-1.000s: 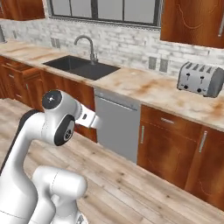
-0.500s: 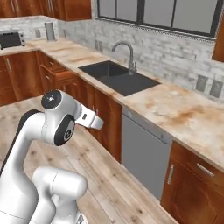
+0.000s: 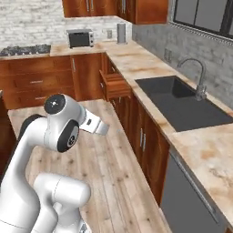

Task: Organize the utensils by type. Pick up the wooden spoons from the counter and place them in the open cabinet. Then pick up the metallic utensils from the counter and place them in the open drawer.

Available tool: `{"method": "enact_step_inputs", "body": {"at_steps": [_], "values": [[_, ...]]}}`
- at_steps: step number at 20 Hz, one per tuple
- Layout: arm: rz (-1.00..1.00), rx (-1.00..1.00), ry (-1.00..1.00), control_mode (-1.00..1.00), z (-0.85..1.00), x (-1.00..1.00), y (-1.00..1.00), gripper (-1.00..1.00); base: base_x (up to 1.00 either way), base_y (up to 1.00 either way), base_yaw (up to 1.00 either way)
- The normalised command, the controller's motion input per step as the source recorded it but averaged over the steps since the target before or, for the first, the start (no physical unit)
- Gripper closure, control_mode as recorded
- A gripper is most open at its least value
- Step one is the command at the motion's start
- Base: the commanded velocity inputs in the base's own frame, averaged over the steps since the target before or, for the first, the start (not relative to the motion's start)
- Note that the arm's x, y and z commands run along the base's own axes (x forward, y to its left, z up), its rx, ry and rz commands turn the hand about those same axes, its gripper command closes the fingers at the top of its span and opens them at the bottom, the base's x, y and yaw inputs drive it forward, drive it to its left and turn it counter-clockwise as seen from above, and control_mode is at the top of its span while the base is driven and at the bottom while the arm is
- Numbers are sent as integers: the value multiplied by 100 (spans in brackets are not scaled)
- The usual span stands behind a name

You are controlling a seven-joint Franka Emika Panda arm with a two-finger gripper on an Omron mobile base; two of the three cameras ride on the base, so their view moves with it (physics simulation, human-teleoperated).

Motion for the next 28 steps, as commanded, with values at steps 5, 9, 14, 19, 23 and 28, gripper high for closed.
{"method": "enact_step_inputs", "body": {"at_steps": [5,9,14,19,23,28], "values": [[0,0,0,100,0,0,0,-100,95,-1,45],[0,0,0,100,0,0,0,-100,100,2,28],[0,0,0,100,0,0,0,-100,100,11,25],[0,0,0,100,0,0,0,-100,100,11,29],[0,0,0,100,0,0,0,-100,100,15,21],[0,0,0,100,0,0,0,-100,100,16,25]]}}
